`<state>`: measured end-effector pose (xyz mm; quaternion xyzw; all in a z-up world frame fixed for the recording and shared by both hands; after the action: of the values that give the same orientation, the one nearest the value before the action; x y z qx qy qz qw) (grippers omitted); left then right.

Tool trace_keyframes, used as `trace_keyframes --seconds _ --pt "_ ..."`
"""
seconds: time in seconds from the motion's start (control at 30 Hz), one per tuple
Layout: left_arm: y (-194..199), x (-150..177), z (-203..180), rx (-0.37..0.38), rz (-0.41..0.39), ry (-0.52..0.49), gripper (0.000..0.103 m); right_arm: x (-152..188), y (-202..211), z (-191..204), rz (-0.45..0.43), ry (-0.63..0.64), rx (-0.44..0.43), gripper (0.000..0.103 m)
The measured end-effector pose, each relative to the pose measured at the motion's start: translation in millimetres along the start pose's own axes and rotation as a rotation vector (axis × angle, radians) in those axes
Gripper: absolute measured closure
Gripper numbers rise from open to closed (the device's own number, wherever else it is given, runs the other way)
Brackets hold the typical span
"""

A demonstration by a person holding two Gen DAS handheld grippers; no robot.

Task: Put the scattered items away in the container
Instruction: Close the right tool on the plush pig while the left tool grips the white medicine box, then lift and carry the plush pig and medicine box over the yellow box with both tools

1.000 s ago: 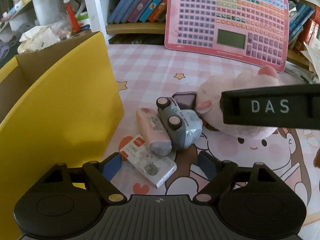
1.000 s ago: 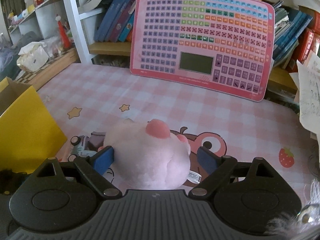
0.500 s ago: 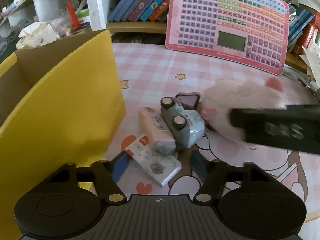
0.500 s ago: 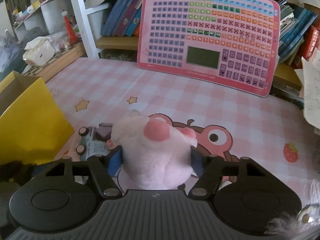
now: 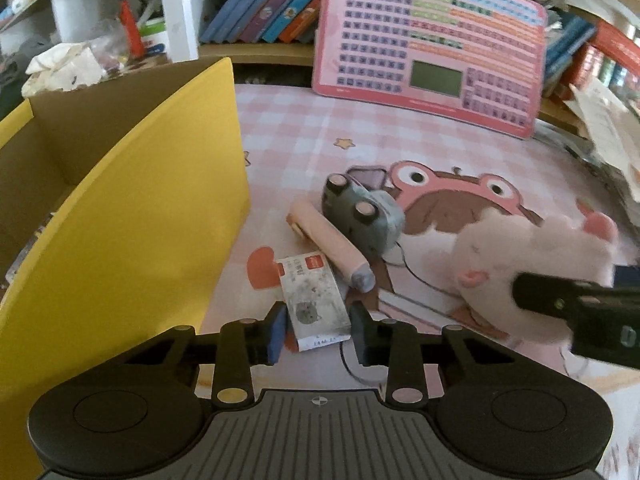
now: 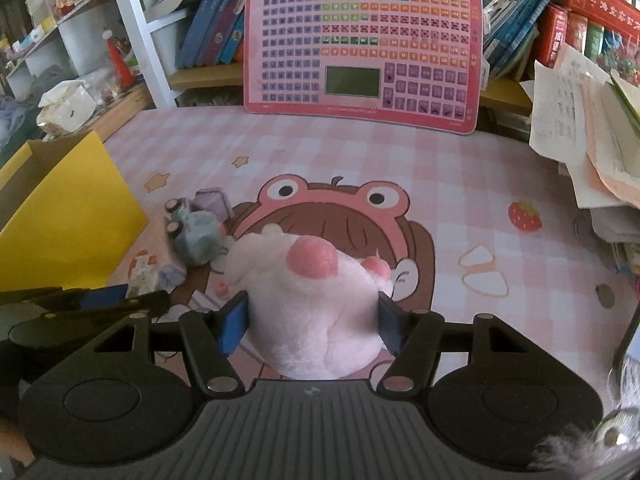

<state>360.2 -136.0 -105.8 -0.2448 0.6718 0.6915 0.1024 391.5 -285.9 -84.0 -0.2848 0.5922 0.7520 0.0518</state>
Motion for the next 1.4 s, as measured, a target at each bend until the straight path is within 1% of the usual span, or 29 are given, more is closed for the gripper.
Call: trace_keyframes --seconds 0.13,0.27,0.47,0.67,0.8,0.97,1.17,1.4 --pt "16 11 -1 0.050 0.001 -0.063 0.073 8 10 9 -0.012 0.008 -0.006 0.040" --pt "27 20 0 0.102 0.014 -0.101 0.074 17 19 14 -0.015 -0.003 -0.008 0.040" --pt "54 34 2 0.168 -0.009 -0.156 0.074 35 36 20 -0.027 -0.018 -0.009 0.040" --pt "74 48 10 0.210 -0.016 -0.169 0.074 54 54 27 -0.033 -0.026 0.003 0.040" --pt "83 56 17 0.251 -0.021 -0.166 0.074 67 61 35 -0.031 -0.046 0.014 0.040" --pt "98 63 25 0.300 -0.045 -0.203 0.074 80 75 49 -0.042 -0.048 0.043 0.040" --pt "115 77 42 0.351 -0.064 -0.247 0.074 97 95 66 -0.069 -0.071 0.080 0.040" --pt "131 96 83 0.381 -0.056 -0.253 0.074 116 104 108 -0.061 -0.081 0.101 0.040"
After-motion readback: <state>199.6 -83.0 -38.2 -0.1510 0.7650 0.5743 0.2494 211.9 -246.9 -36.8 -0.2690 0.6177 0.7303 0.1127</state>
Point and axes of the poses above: each gripper's, at about its wrist camera, not at the fingertips, and y roughly against the way its jaws point, z to its left, x to its underside, the point moved 3 cm from there along -y, roughly the way its jaws point, and after that the axes turned 10 degrees about z, right-handed, at the moved point
